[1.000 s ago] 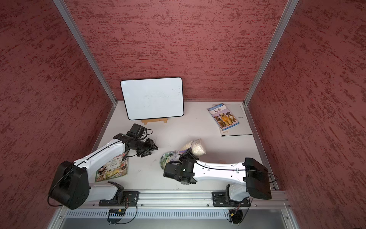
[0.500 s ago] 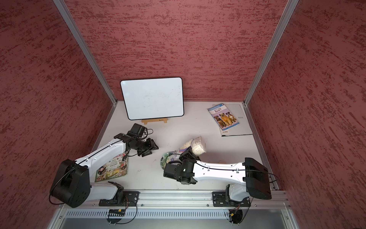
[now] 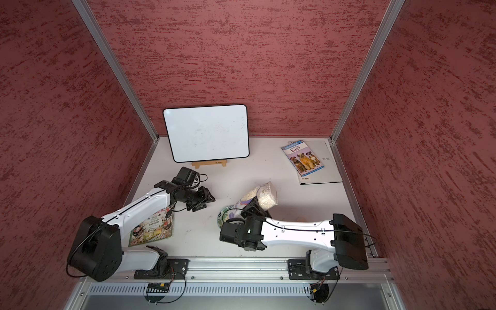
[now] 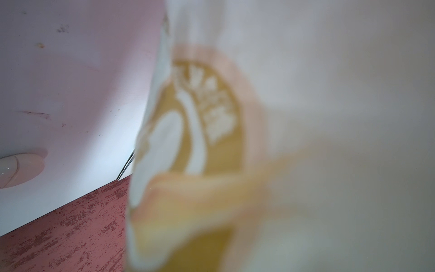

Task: Pour the oats into the breakfast bowl
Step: Pour the oats into the bowl.

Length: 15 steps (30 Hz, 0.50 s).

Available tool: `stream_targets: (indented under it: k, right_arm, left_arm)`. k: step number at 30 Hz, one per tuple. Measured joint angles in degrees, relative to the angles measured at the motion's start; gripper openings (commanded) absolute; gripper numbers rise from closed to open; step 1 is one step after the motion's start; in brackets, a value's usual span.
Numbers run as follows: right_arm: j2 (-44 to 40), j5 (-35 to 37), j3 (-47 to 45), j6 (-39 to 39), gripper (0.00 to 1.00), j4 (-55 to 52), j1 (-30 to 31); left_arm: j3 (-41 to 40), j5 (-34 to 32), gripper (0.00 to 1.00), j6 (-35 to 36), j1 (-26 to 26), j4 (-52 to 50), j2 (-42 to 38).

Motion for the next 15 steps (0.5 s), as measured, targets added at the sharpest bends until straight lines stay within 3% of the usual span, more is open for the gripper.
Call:
stream_targets:
  k: [15]
  right_arm:
    - [0.55, 0.42, 0.28, 1.07, 0.21, -2.32, 2.73]
  left_arm:
    - [-1.29, 0.02, 0.56, -0.15, 0.07, 0.2, -1.92]
